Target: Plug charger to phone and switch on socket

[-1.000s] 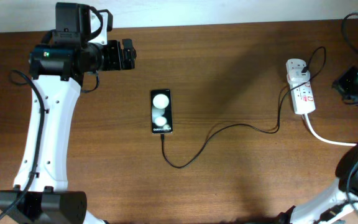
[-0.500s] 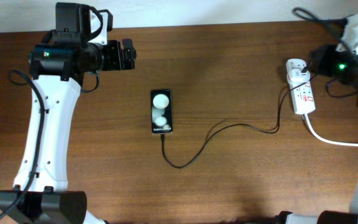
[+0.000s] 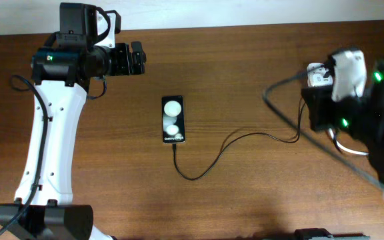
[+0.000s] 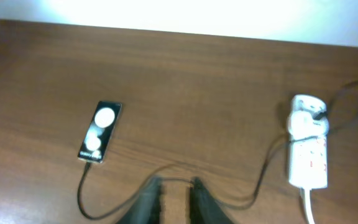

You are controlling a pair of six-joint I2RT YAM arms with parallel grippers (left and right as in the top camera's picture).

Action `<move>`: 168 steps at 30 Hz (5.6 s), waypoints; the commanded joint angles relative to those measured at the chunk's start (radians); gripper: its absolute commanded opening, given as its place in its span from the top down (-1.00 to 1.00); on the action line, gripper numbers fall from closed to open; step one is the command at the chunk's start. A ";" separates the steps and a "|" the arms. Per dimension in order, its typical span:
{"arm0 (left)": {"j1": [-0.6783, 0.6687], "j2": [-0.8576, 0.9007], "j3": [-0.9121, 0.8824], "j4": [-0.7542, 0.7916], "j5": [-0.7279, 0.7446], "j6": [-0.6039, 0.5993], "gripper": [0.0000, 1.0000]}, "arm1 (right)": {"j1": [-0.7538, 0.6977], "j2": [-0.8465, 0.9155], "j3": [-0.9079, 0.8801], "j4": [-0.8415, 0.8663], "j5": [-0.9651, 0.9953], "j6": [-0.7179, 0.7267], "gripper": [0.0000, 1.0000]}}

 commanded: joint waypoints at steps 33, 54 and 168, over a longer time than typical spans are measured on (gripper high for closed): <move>0.002 0.002 0.001 0.000 0.003 0.005 -0.98 | 0.008 -0.474 -0.621 0.479 0.061 -0.051 -0.97; 0.002 0.002 0.001 0.000 0.003 0.005 -0.98 | 0.008 -1.120 -1.387 1.178 0.053 -0.051 -0.97; 0.043 -1.734 -1.901 0.991 -0.065 0.364 -0.98 | 0.008 -1.133 -1.619 1.120 0.046 -0.048 -0.97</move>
